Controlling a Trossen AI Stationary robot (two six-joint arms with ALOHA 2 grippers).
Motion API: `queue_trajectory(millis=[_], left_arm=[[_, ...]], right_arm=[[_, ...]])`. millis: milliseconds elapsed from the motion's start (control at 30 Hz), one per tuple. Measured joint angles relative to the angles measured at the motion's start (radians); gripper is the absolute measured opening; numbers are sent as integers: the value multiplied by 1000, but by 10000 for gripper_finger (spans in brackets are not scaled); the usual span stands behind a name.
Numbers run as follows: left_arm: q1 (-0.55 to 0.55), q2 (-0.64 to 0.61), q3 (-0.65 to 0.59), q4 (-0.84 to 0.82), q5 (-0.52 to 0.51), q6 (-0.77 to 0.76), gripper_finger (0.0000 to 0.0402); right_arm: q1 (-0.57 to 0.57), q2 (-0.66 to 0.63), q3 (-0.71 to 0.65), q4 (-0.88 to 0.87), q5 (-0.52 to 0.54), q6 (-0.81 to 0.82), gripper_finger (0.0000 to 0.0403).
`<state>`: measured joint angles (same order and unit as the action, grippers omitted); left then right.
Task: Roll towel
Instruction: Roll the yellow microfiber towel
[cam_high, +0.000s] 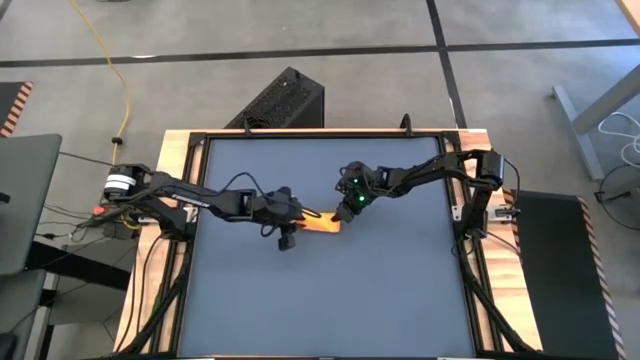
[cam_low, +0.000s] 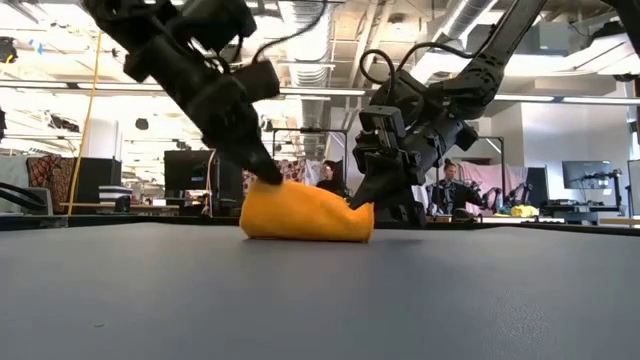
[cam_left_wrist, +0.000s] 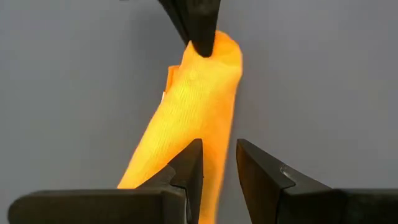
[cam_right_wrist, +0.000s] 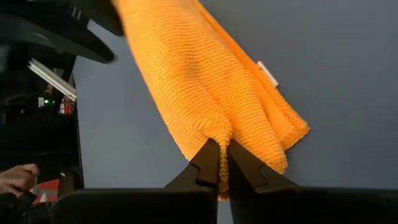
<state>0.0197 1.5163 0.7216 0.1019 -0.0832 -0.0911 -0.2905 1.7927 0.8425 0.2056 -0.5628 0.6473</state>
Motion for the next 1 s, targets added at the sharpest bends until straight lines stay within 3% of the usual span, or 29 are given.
queue_trajectory(millis=[200,367,667,833,1000], left_arm=[[15,117,0,25,-19,-93,84],[15,155,1,25,25,-131,84],[22,152,1,24,26,-140,84],[22,152,1,23,27,-141,84],[22,152,1,22,31,-143,84]], right_arm=[[1,0,0,-7,2,-8,36],[-6,0,0,1,11,-35,46],[-60,-21,0,10,-73,-53,111],[-86,-61,0,-7,-69,-74,153],[-82,-119,-1,4,-51,-90,167]])
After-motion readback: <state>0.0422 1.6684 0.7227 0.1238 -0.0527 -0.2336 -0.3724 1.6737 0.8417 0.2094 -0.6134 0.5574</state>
